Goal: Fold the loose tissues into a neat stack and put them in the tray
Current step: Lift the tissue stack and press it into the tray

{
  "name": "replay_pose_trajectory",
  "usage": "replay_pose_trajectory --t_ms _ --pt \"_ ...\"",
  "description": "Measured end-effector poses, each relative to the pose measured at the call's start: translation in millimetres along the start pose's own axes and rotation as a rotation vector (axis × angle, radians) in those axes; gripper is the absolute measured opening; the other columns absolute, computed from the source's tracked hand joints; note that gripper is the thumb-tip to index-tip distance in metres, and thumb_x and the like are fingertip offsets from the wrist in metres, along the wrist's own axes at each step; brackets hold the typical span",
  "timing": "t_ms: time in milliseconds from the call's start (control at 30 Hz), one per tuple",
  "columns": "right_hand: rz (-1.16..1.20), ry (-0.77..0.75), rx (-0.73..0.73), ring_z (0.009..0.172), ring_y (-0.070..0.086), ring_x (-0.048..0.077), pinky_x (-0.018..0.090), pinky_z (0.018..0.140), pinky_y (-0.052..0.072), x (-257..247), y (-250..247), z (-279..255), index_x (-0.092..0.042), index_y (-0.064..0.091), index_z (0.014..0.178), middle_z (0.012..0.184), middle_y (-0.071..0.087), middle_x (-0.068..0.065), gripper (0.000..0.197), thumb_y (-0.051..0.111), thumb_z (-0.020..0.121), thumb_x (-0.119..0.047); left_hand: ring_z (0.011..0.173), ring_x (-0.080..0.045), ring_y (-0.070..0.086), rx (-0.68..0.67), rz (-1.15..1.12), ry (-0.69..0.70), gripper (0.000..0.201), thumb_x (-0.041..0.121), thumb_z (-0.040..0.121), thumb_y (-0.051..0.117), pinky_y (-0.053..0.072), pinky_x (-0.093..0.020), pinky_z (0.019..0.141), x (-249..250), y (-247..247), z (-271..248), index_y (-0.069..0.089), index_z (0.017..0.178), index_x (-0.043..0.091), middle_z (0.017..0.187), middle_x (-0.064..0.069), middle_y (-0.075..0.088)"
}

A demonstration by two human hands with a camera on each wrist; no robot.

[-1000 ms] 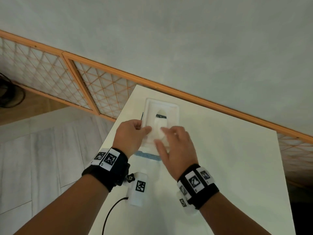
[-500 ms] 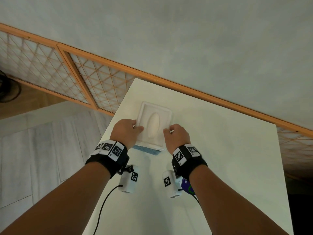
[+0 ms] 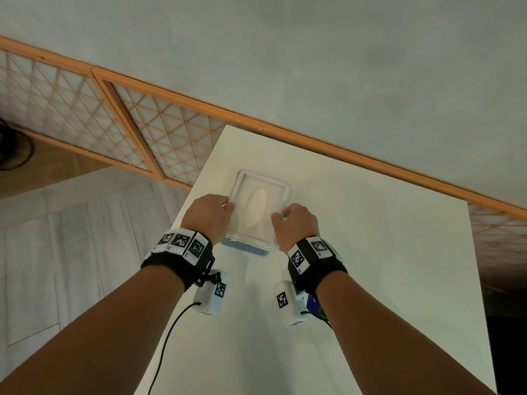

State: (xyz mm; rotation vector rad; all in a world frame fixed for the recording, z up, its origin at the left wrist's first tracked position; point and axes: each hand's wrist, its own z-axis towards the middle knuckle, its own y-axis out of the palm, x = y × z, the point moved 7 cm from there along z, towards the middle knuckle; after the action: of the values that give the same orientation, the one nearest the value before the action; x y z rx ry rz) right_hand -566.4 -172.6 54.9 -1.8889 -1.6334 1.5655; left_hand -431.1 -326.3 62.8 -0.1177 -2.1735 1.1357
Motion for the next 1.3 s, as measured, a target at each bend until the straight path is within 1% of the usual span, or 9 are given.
replay_pose_trajectory --t_ms 67,200,367,500,700,800,867,1133,1300 --pt "-0.019 -0.007 -0.01 0.076 0.071 0.03 0.036 0.071 0.06 -1.9 -0.5 0.8 -0.007 0.064 0.099 0.085 0.07 0.006 0.025 0.057 0.1 -0.032 0.115 -0.03 0.063 0.005 -0.012 -0.001 0.039 0.03 0.111 0.045 0.047 -0.036 0.093 0.3 -1.4 2.0 0.07 0.129 0.006 0.124 -0.012 0.07" --pt "-0.007 -0.014 -0.04 0.079 0.074 0.033 0.04 0.073 0.062 -2.4 0.8 4.7 -0.005 0.066 0.097 0.086 0.075 0.013 0.026 0.059 0.098 -0.031 0.061 -0.02 0.05 0.023 -0.08 -0.062 0.043 0.024 0.107 0.053 0.036 -0.029 0.056 -8.6 -1.3 7.2 0.056 0.066 0.011 0.063 -0.003 0.052" --pt "-0.084 -0.05 -0.028 0.1 0.068 0.03 0.032 0.078 0.05 -3.9 -4.5 8.6 -0.006 0.068 0.114 0.107 0.073 0.009 0.03 0.055 0.103 -0.029 0.044 -0.017 0.039 0.015 -0.157 -0.11 0.049 0.019 0.096 0.059 0.033 -0.024 0.05 -15.6 1.2 3.6 0.039 0.052 0.02 0.04 0.009 0.035" --pt "-0.146 -0.081 -0.004 0.089 0.056 0.021 0.031 0.077 0.045 -5.3 -1.8 11.4 -0.008 0.063 0.119 0.113 0.07 0.008 0.031 0.049 0.106 -0.032 0.075 -0.029 0.076 -0.041 -0.269 -0.165 0.019 0.024 0.101 0.06 0.066 -0.039 0.077 -17.0 8.0 1.0 0.078 0.107 0.022 0.091 -0.001 0.075" --pt "-0.215 -0.069 -0.034 0.082 0.054 0.027 0.033 0.07 0.041 -6.0 4.7 12.4 -0.011 0.045 0.105 0.11 0.067 0.014 0.02 0.04 0.11 -0.03 0.091 -0.024 0.073 0.014 -0.226 -0.113 0.042 0.035 0.104 0.056 0.06 -0.042 0.094 -16.3 5.4 0.8 0.062 0.145 0.026 0.138 -0.001 0.065" --pt "-0.224 -0.074 -0.028 0.08 0.051 0.024 0.031 0.067 0.038 -8.4 4.3 12.8 -0.007 0.047 0.109 0.111 0.066 0.016 0.021 0.042 0.11 -0.027 0.123 -0.024 0.064 0.015 -0.112 -0.076 0.044 0.036 0.108 0.051 0.049 -0.038 0.108 -13.6 4.8 2.2 0.056 0.15 0.025 0.152 -0.001 0.056" --pt "-0.211 -0.073 -0.025 0.074 0.05 0.022 0.03 0.063 0.038 -8.9 5.6 14.1 -0.005 0.049 0.112 0.11 0.066 0.016 0.022 0.042 0.109 -0.026 0.132 -0.025 0.058 0.017 -0.082 -0.072 0.044 0.035 0.108 0.05 0.046 -0.038 0.112 -10.5 3.6 2.8 0.056 0.151 0.024 0.154 -0.002 0.055" --pt "-0.125 -0.07 -0.013 0.069 0.05 0.018 0.029 0.054 0.034 -4.0 6.1 17.7 -0.012 0.047 0.104 0.082 0.052 0.001 0.019 0.048 0.107 -0.031 0.098 -0.025 0.073 0.034 -0.282 -0.137 0.037 0.031 0.1 0.062 0.061 -0.043 0.093 -22.7 6.1 8.8 0.067 0.137 0.024 0.132 0.0 0.069" --pt "-0.111 -0.095 -0.005 0.084 0.059 0.024 0.032 0.073 0.046 -1.7 2.6 19.5 -0.012 0.056 0.117 0.095 0.061 0.002 0.029 0.05 0.106 -0.037 0.105 -0.024 0.066 0.109 -0.092 -0.056 0.04 0.029 0.106 0.05 0.053 -0.035 0.092 -17.1 11.4 2.2 0.063 0.143 0.023 0.124 0.0 0.071"
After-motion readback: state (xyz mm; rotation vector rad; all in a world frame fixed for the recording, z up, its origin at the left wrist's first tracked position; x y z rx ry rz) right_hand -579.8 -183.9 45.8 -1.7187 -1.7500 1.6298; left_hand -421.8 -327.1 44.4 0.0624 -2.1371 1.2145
